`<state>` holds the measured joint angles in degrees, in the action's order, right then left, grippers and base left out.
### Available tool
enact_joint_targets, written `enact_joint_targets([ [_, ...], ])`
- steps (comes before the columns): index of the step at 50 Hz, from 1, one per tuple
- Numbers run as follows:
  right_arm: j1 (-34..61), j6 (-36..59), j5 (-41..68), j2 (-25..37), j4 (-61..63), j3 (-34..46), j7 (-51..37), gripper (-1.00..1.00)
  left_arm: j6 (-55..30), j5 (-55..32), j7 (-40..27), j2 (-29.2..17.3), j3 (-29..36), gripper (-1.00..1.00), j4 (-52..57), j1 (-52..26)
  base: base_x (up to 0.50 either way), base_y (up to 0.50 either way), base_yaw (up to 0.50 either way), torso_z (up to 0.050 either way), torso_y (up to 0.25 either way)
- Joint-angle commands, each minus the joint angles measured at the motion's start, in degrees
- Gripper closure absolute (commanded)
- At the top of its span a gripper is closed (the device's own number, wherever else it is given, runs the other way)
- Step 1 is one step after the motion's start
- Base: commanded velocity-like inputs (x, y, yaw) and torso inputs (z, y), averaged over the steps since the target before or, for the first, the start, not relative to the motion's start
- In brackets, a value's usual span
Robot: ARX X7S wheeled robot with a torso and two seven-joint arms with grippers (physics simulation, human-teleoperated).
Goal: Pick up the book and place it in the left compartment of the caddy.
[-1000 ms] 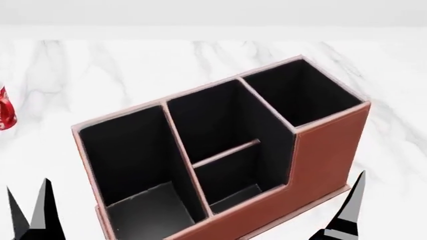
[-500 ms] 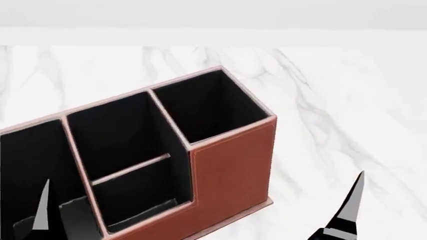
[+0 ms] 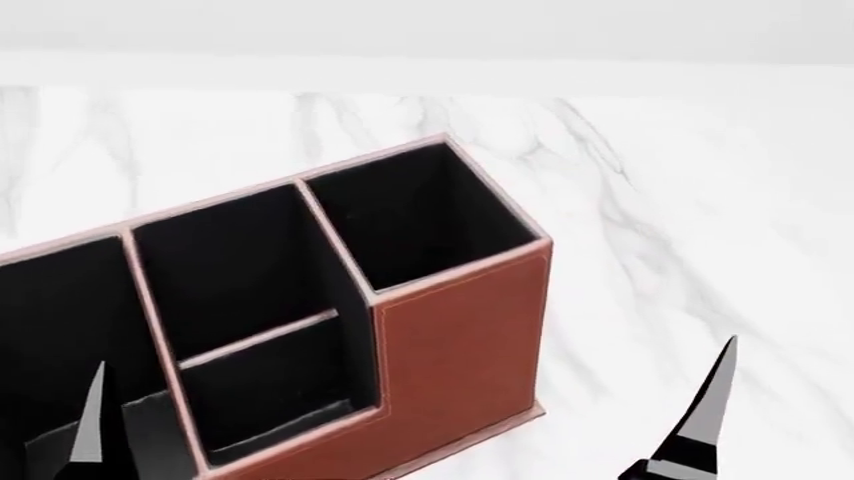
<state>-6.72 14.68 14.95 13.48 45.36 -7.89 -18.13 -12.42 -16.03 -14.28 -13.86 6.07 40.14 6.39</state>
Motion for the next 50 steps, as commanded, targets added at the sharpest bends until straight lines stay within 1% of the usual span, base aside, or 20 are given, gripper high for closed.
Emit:
enact_joint_targets([
  [1,-0.2,-1.5,-2.3,0.6,0.4,1.8,0.0,-1.0,0.1,-0.4,-0.8,-0.7,0.3,-1.0,0.3,0.1,0.0,0.0,0.5,0.0,0.0],
  [22,0.1,-1.1,-2.8,1.6,0.1,3.1,-0.4,-1.0,0.7,-0.8,-1.8,-1.5,1.0,-1.0,-0.1,-0.1,0.0,0.0,0.5,0.0,0.0],
  [23,0.1,-1.0,-2.8,1.6,0.1,3.2,-0.4,-1.0,-1.4,-1.5,-2.4,-1.8,0.8,-1.0,1.5,-0.9,0.0,0.0,0.5,0.0,0.0],
  [27,0.1,-0.8,-2.9,2.0,0.3,3.6,-0.3,-1.0,-2.8,-2.1,-3.1,-2.2,0.7,-1.0,2.8,-1.2,0.0,0.0,0.5,0.0,0.0],
  [50,0.4,-0.6,-3.2,3.1,-0.3,5.4,-0.4,-1.0,-1.4,-2.3,-3.6,-2.8,1.4,-1.0,1.5,-1.2,0.0,0.0,0.5,0.0,0.0],
])
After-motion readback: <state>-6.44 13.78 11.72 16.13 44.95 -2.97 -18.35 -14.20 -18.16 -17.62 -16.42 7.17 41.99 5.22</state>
